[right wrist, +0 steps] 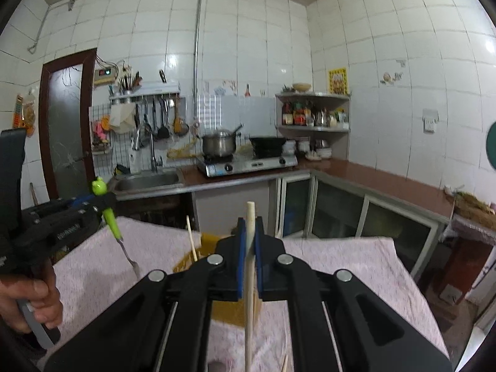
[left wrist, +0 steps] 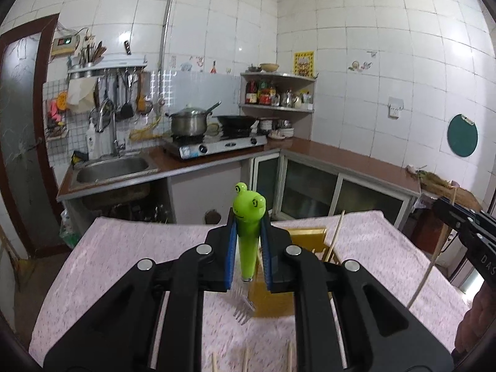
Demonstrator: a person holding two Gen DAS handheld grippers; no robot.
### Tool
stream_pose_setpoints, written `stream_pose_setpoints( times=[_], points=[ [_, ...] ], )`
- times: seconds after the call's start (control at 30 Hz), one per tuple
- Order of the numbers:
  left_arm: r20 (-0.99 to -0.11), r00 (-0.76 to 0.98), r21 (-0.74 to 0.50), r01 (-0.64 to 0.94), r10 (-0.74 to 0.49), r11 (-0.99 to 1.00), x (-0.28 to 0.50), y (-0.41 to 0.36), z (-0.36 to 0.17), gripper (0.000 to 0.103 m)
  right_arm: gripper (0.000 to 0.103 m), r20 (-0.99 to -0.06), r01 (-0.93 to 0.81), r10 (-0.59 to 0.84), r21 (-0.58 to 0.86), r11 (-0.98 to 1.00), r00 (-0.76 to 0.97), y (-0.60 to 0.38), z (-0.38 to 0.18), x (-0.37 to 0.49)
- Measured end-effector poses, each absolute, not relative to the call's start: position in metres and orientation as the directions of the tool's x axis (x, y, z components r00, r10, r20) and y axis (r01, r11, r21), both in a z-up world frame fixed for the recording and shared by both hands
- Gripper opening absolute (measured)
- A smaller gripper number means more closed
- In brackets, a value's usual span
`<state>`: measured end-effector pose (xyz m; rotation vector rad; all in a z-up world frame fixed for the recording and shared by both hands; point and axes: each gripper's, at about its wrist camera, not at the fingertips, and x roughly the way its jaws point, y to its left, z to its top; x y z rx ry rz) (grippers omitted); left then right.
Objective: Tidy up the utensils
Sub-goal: 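Lift the fork and chopstick and carry both over the yellow basket, then open both tools to drop the fork and chopstick into the basket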
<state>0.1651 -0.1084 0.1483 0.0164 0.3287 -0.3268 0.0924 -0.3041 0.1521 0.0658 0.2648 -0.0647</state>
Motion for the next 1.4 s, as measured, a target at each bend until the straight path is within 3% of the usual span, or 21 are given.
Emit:
stream_pose_setpoints(
  times=[0.3, 0.57, 1.2, 1.23, 1.3, 1.4],
  points=[
    [-0.240, 0.907, -0.037, 0.349, -0.347, 0.936, 0.195, -0.137, 0.182, 0.013, 0.006, -0.166, 0.052, -0.047, 0.031, 0.998, 0.985, -0.300, 0.182, 0.138],
    [-0.240, 0.903, -0.033, 0.358, -0.355, 0.933, 0.228, -0.162, 0.169, 0.013, 0.006, -0.118, 0.059, -0.056, 0.022, 0.998, 0.991, -0.301, 0.187, 0.182],
    [-0.258, 0.923, -0.022, 0.290, -0.286, 0.957, 0.268, -0.191, 0.105, 0.013, 0.006, -0.246, 0.092, -0.075, 0.057, 0.994, 0.966, -0.314, 0.114, 0.238],
    [-0.259, 0.923, -0.022, 0.289, -0.285, 0.957, 0.268, -0.190, 0.104, 0.015, 0.006, -0.244, 0.094, -0.078, 0.056, 0.994, 0.967, -0.315, 0.115, 0.237],
    [-0.250, 0.927, -0.020, 0.282, -0.278, 0.959, 0.267, -0.188, 0.107, 0.030, 0.006, -0.240, 0.092, -0.076, 0.057, 0.994, 0.968, -0.316, 0.117, 0.233],
    [-0.232, 0.933, -0.010, 0.280, -0.274, 0.960, 0.263, -0.184, 0.111, 0.039, 0.006, -0.232, 0.090, -0.074, 0.058, 0.994, 0.970, -0.318, 0.122, 0.228]
  ],
)
